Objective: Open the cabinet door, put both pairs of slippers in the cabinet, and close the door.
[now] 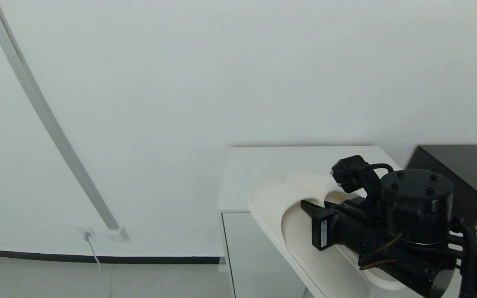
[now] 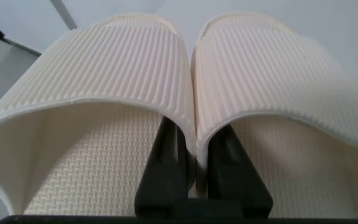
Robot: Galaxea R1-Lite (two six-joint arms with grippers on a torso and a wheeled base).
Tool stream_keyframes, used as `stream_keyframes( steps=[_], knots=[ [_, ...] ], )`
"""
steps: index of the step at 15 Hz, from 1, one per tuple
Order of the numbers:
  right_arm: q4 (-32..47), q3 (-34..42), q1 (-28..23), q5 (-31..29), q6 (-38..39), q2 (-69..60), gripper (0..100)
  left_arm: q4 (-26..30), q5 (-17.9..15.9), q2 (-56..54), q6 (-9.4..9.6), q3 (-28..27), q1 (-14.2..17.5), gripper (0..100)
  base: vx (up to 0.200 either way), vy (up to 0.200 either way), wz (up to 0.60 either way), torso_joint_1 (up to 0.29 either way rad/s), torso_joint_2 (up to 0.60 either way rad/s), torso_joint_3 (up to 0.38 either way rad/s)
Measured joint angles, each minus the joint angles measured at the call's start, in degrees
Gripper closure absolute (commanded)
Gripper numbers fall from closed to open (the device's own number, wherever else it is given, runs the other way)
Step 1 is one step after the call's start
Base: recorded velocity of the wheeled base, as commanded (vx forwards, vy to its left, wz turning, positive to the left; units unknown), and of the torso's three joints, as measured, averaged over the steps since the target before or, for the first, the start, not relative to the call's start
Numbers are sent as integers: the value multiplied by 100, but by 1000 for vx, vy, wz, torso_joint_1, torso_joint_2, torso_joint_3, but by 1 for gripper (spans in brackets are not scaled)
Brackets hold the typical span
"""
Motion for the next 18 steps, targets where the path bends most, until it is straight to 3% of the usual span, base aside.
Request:
stream_keyframes(
  steps=[14,18],
  knots=[
    [30,397,-201,191,-145,-347,100,-5,21,0,-35,0,0,100,-14,0,0,0,0,0],
    [30,435,-212,191,-148,-361,100,-7,24,0,-40,0,0,100,0,-200,0,-2,1,0]
  ],
)
